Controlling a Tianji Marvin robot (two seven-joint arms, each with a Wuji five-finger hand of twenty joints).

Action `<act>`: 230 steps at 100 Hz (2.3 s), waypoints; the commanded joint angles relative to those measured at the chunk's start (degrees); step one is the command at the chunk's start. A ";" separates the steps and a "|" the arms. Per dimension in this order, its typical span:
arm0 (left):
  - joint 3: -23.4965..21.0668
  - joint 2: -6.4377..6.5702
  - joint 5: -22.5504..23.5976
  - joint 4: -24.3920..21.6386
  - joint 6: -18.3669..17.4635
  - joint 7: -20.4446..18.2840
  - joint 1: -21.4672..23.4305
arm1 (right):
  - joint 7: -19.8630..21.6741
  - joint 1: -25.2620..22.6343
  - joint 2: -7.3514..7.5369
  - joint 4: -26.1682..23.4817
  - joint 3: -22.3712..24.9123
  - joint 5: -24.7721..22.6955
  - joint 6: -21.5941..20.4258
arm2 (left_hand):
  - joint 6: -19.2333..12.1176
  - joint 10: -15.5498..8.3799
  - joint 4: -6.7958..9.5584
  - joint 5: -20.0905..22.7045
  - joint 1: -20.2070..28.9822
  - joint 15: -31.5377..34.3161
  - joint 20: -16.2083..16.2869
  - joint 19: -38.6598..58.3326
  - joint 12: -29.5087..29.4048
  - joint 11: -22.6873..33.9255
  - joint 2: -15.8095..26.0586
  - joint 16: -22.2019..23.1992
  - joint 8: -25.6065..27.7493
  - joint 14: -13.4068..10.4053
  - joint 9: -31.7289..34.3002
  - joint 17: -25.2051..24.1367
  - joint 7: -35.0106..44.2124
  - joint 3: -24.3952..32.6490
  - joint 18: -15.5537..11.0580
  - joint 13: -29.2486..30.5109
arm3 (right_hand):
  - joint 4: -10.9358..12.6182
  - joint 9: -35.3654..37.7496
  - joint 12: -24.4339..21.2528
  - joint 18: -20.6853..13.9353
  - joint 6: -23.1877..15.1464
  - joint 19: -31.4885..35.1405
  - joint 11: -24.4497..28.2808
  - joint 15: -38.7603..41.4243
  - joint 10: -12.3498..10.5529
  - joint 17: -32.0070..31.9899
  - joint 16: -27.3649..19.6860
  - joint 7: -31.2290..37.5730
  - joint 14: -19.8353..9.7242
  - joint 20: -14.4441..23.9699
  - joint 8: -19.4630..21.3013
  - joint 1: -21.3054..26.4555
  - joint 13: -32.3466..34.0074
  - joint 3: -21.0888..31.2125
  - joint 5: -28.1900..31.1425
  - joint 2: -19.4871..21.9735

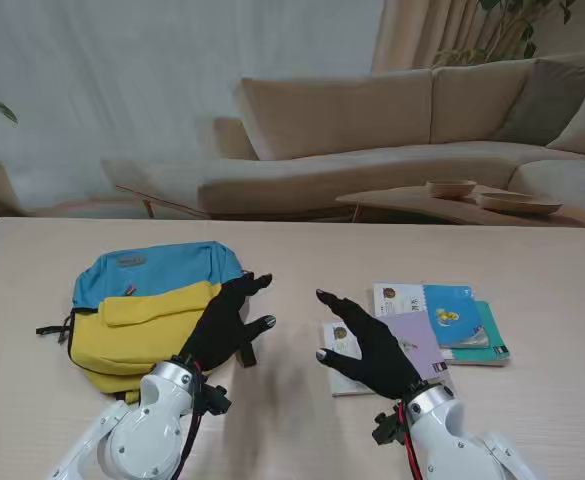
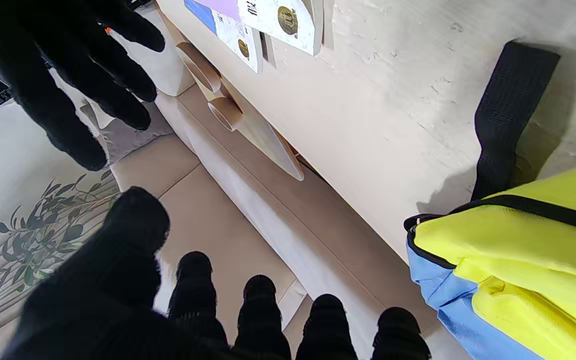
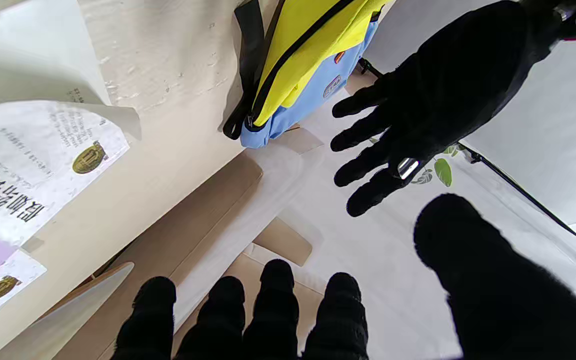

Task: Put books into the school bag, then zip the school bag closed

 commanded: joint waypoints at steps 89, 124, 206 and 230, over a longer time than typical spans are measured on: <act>-0.36 -0.19 2.02 -1.33 0.57 -0.42 1.34 | 9.03 1.96 1.59 -0.28 7.24 -6.53 -0.17 | -1.52 -0.95 1.11 -1.73 -0.72 -0.07 -0.55 -1.31 0.15 0.47 0.38 0.18 0.68 -1.39 -0.51 -0.46 2.01 0.34 -1.15 -1.45 | 12.17 0.44 5.67 -0.72 3.17 14.69 14.42 9.30 0.53 0.25 3.23 24.34 -2.41 3.38 0.85 4.56 0.68 15.19 1.35 -7.95; -1.20 -0.25 2.16 -1.58 0.43 0.04 2.06 | 17.78 7.64 3.67 4.93 8.95 -16.41 1.18 | -1.11 -0.91 1.07 -1.86 -0.63 -0.07 -0.49 -1.30 0.23 0.58 0.36 0.21 0.73 -1.36 -0.46 -0.45 2.13 0.50 -1.15 -1.46 | 3.83 3.90 7.96 1.12 5.74 21.10 19.50 15.23 2.70 4.89 6.55 30.60 0.98 8.14 1.04 3.55 5.76 15.16 4.36 -12.04; -1.42 -0.32 2.16 -1.73 0.61 0.40 2.41 | 23.19 24.34 5.63 21.07 -4.22 -30.91 6.65 | -0.55 -0.80 1.02 -1.91 -0.59 -0.05 -0.27 -1.29 0.24 0.80 0.26 0.42 0.67 -1.35 -0.39 -0.46 2.04 0.70 -1.17 -1.46 | -5.03 -2.40 11.31 0.83 14.55 23.69 30.25 21.52 7.68 9.97 9.89 29.65 3.00 10.79 8.81 9.30 7.31 15.68 -1.85 -28.60; -1.48 -0.32 2.25 -1.98 0.79 0.43 2.52 | 21.76 26.83 5.72 24.41 -7.38 -32.39 7.04 | 0.24 -0.79 1.02 -1.97 -0.67 -0.04 -0.26 -1.29 0.28 0.85 0.29 0.40 0.47 -1.37 -0.34 -0.46 1.65 0.70 -1.16 -1.44 | -7.07 2.97 16.32 -0.29 16.71 34.52 42.34 38.62 11.35 18.86 18.40 36.97 7.18 17.18 14.72 10.84 11.38 23.25 4.03 -37.73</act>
